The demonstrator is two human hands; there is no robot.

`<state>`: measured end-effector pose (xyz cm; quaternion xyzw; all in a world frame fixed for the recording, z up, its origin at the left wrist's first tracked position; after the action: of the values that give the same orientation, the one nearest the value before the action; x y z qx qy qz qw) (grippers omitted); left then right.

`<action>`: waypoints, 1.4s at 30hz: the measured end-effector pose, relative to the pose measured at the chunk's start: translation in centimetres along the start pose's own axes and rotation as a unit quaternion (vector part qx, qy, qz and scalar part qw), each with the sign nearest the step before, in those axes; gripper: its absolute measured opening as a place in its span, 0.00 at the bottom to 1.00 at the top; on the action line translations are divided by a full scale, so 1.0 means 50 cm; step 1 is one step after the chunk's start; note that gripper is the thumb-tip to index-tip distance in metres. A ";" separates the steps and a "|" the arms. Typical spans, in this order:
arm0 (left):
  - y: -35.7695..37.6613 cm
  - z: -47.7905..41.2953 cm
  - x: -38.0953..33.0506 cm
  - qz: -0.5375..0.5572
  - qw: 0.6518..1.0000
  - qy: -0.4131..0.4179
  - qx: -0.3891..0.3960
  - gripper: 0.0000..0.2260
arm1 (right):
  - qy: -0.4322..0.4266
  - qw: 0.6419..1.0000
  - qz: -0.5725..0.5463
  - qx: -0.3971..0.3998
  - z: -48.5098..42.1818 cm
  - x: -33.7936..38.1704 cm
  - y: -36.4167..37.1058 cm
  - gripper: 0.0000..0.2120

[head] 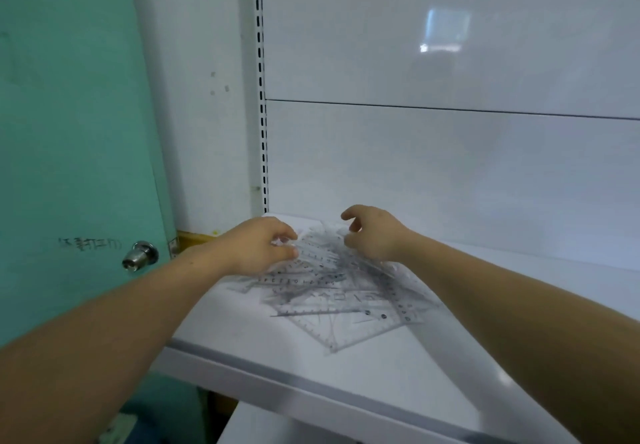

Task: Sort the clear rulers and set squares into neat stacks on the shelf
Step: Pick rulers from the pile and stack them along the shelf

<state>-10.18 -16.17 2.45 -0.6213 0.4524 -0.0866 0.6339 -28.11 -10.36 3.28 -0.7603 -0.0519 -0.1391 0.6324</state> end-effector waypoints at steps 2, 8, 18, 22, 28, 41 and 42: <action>-0.015 0.011 0.008 0.016 0.999 0.010 -0.026 0.17 | -0.012 0.999 -0.025 -0.025 0.001 0.021 -0.008 0.21; -0.048 0.041 0.080 -0.013 0.999 -0.015 -0.038 0.16 | -0.038 0.997 -0.044 -0.048 -0.008 0.083 -0.019 0.21; -0.017 0.048 0.059 -0.033 0.999 -0.011 0.014 0.24 | 0.024 0.988 0.126 0.088 0.022 0.049 0.019 0.32; -0.016 0.038 0.049 -0.038 0.999 0.000 0.012 0.18 | 0.037 0.992 0.112 0.054 0.029 0.038 0.007 0.20; -0.058 0.042 0.070 -0.064 0.998 0.006 -0.012 0.17 | 0.067 0.991 0.104 0.048 0.027 0.037 0.014 0.18; -0.127 0.095 0.147 0.076 0.973 -0.094 -0.197 0.17 | 0.045 0.996 0.059 -0.050 0.011 0.025 0.001 0.22; -0.124 0.093 0.142 0.080 0.973 -0.089 -0.198 0.16 | 0.028 0.996 0.015 -0.078 0.014 0.036 -0.011 0.22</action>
<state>-0.12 -18.99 3.67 -0.7015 0.4506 0.1110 0.5408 -26.45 -9.76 4.19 -0.8037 -0.0116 -0.1545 0.5745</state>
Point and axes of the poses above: each hand's wrist, its own z-axis away from the middle knuckle, its own y-axis out of the palm, x = y × z, the point moved 6 cm from there along -z, towards the middle knuckle, and after that the axes turned 9 degrees about z, right-handed, at the moved point
